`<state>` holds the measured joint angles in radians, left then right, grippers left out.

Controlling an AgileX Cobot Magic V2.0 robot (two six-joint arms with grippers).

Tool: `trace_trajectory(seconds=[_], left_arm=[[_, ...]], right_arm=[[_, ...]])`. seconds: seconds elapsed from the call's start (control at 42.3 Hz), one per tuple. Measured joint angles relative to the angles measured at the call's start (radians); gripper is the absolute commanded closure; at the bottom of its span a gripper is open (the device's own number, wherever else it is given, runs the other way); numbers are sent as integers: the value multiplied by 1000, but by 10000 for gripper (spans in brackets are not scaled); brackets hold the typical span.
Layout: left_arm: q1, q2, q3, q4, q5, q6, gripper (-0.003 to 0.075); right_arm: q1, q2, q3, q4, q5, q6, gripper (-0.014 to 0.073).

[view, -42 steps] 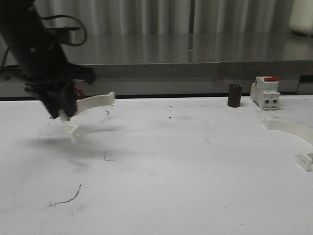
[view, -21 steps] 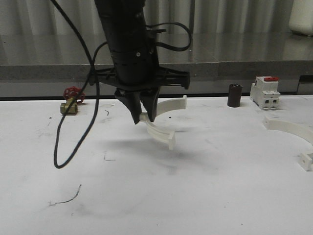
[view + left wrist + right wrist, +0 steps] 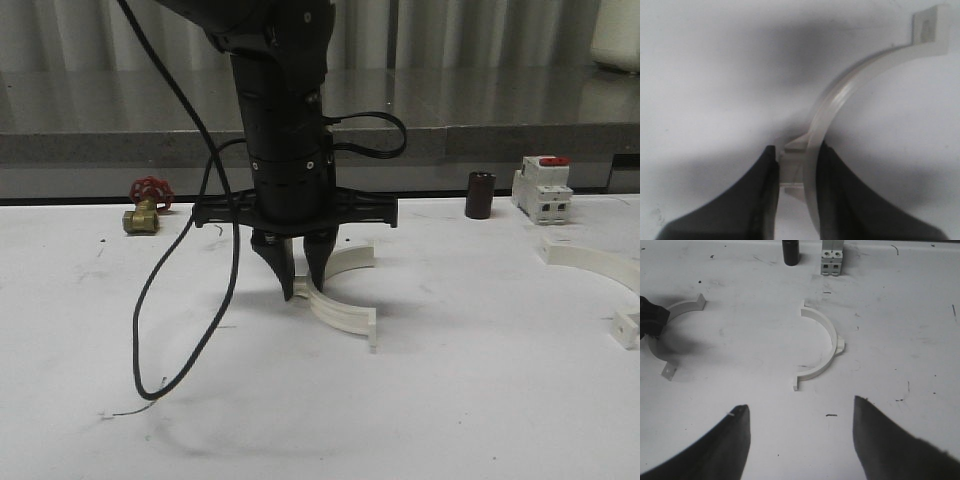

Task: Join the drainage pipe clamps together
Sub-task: 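Carry the clamp half to the table center and lower it, then open the left gripper and lift it away from the clamp half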

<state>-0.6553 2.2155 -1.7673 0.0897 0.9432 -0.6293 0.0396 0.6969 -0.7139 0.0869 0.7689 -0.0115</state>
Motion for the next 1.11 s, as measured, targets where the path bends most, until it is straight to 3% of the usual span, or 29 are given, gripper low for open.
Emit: trace_trajectory(seconds=[0.189,0.402,0.591,0.804,0.946,1.111], left_arm=[[0,0,0,0,3,-10,592],[0,0,0,0,5,-10,387],[0,0,0,0,7,19,363],[0,-85,0,0,28,252,363],[2,-223,13,0,46,452,363],[57,-399,95,-14,43,592,365]], right_arm=[[0,0,0,0,0,0,117],[0,0,0,0,0,0,117],[0,0,0,0,0,0,117],[0,0,0,0,0,0,117],[0,0,0,0,0,0,117],[0,0,0,0,0,0,117]])
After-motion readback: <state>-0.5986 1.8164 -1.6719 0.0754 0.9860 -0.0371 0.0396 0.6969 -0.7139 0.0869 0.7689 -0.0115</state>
